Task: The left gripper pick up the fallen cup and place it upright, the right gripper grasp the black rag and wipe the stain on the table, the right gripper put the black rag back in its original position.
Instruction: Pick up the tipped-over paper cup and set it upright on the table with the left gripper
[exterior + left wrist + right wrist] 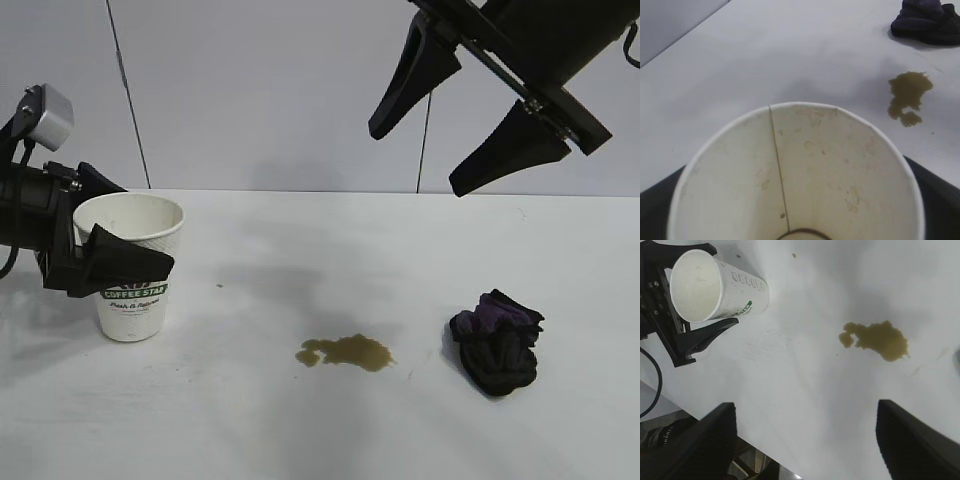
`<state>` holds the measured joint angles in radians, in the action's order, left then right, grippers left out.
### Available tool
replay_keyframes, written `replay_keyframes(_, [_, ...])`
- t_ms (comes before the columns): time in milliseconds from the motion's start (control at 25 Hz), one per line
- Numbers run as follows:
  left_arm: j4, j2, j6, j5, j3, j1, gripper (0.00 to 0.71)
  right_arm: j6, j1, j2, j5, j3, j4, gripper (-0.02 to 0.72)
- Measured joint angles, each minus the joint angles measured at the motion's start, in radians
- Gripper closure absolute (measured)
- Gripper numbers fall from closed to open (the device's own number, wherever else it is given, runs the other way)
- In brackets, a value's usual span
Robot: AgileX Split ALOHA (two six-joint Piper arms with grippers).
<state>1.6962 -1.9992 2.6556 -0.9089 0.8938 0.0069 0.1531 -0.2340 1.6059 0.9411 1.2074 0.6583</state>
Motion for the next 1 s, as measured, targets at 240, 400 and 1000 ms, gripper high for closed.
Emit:
replay_keyframes(240, [-0.008, 0.000, -0.069, 0.020, 0.000, 0.000, 0.021, 0.000, 0.000, 0.000, -0.016, 0.000, 0.000, 0.168])
replay_keyframes(400, [-0.011, 0.000, -0.120, 0.044, 0.000, 0.000, 0.021, 0.001, 0.000, 0.000, -0.017, 0.000, 0.000, 0.168])
replay_keyframes(1000, [-0.215, 0.000, -0.360, 0.053, 0.000, 0.093, 0.021, 0.001, 0.000, 0.000, -0.023, 0.000, 0.000, 0.168])
